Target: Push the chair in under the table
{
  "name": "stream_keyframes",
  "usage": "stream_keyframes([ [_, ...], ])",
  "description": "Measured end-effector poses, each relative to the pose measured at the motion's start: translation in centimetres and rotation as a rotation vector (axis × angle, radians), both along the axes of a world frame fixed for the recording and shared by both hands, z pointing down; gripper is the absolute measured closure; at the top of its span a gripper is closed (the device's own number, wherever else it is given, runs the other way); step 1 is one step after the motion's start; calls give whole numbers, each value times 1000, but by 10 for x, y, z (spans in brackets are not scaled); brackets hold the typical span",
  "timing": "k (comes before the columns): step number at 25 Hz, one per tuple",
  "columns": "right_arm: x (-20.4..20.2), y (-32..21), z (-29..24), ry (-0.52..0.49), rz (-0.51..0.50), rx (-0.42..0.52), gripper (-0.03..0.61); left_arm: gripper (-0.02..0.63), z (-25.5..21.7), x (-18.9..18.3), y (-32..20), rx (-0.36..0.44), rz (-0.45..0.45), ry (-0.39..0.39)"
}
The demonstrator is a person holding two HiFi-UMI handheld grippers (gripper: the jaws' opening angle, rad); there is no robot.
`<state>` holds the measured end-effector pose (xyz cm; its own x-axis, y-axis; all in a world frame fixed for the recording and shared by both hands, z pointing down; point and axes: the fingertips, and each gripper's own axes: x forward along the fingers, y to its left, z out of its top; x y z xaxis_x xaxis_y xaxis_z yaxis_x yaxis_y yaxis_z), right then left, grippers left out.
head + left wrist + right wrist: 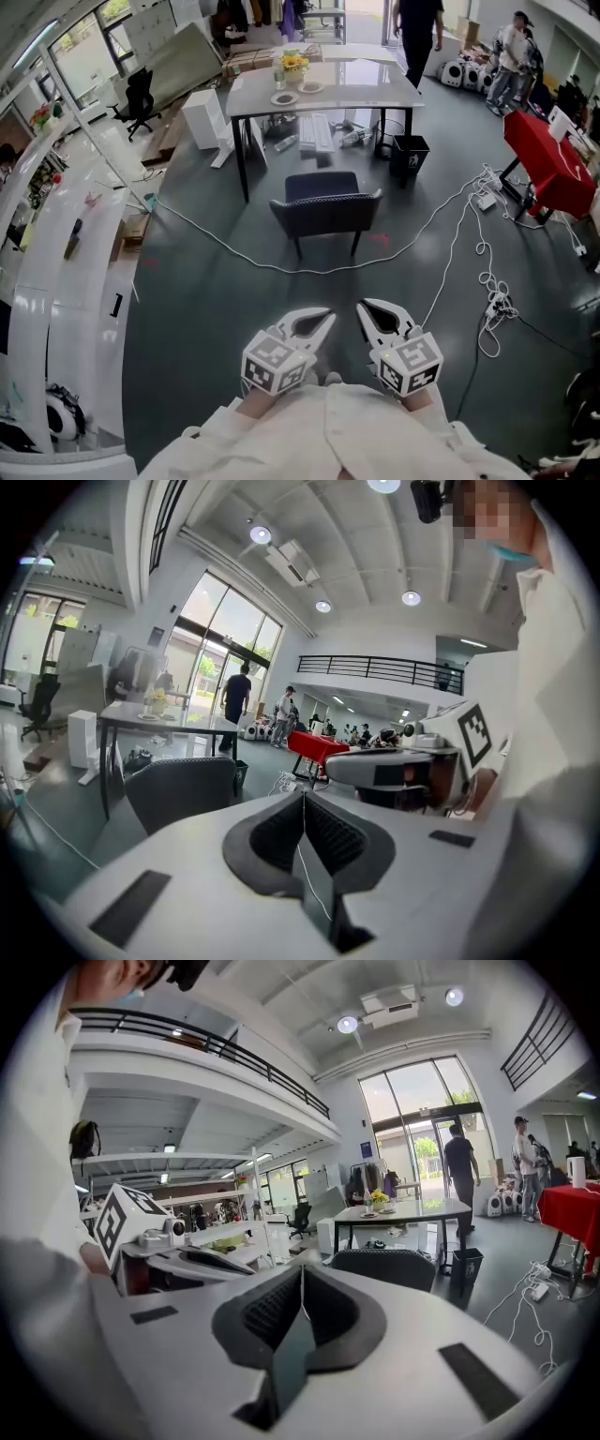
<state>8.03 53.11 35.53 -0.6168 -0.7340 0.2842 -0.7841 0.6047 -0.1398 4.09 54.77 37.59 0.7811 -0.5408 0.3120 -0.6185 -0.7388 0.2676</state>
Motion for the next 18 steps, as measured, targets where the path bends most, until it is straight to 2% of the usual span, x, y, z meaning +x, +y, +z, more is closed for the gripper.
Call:
stream_keyframes([
  [7, 9, 0, 14, -15, -40, -9, 546, 598, 12, 5, -4, -15, -92, 22],
  [12, 19, -3, 22, -29, -38, -27, 546, 598, 18, 14, -2, -33, -98, 17],
  [18, 18, -25, 27, -10, -33, -39, 546, 598, 18, 15, -23, -24, -102, 24],
])
